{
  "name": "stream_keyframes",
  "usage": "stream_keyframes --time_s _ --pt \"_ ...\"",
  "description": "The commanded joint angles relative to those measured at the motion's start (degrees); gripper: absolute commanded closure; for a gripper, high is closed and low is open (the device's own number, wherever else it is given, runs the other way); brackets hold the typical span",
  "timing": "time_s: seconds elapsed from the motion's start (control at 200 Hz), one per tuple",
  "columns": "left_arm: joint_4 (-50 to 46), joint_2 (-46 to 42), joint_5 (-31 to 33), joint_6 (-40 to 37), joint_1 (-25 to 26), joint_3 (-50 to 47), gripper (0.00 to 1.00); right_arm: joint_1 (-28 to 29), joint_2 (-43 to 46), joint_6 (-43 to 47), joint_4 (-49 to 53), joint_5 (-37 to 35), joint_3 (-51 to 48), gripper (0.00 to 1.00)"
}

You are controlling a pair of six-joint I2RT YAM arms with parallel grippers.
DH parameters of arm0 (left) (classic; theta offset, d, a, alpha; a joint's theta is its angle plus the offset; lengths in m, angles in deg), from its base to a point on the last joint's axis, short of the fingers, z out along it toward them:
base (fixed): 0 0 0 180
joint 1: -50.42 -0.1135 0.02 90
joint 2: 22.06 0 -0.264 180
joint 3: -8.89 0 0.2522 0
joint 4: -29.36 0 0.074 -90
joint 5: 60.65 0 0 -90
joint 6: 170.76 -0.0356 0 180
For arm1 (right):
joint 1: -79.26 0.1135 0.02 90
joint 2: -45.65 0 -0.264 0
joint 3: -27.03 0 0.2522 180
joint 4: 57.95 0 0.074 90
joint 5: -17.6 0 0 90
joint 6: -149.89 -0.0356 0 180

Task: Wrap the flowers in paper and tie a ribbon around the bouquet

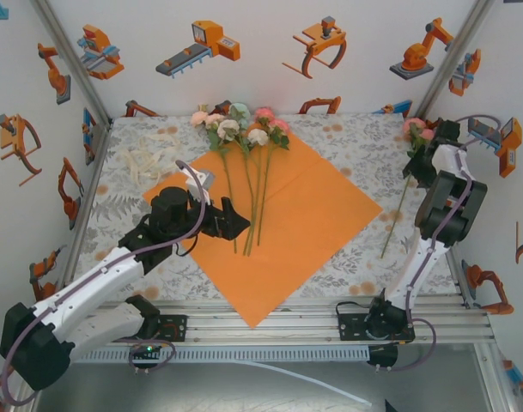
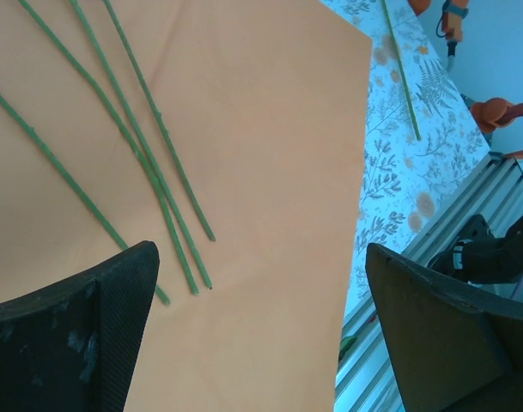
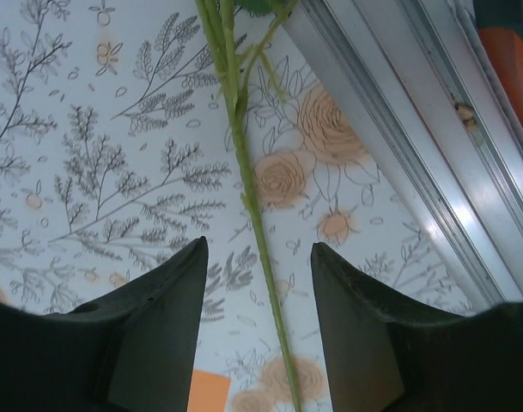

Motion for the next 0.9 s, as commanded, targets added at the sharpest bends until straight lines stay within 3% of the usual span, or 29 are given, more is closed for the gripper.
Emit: stream_keyframes --time_s 0.0,0.31,0.536,0.591,0.721,0.896 --pt "3.68 0.87 -0.46 -0.54 -1.10 0.63 0.03 0.11 -2.32 -0.21 4.08 -1.26 3.24 0.53" --pt "5.61 2.64 -3.49 1.41 -3.74 0.24 0.03 0.25 -6.93 1.59 8.00 0.55 6.68 0.66" --pt "4.55 0.89 -3.04 1.42 -4.97 -0.28 0.03 0.35 -10.53 2.26 12.91 1.46 9.72 0.80" --pt "4.18 0.27 -2.91 1.42 -5.28 -0.46 0.03 0.58 -10.12 2.60 12.91 1.75 9.49 0.88" --pt "3.66 -0.63 -2.78 1.42 -5.52 -0.57 0.03 2.42 -5.23 4.67 12.58 2.42 8.74 1.00" --pt "4.18 -1.08 -3.82 2.15 -5.66 -0.51 0.03 5.88 6.79 2.75 8.05 8.76 2.85 1.00"
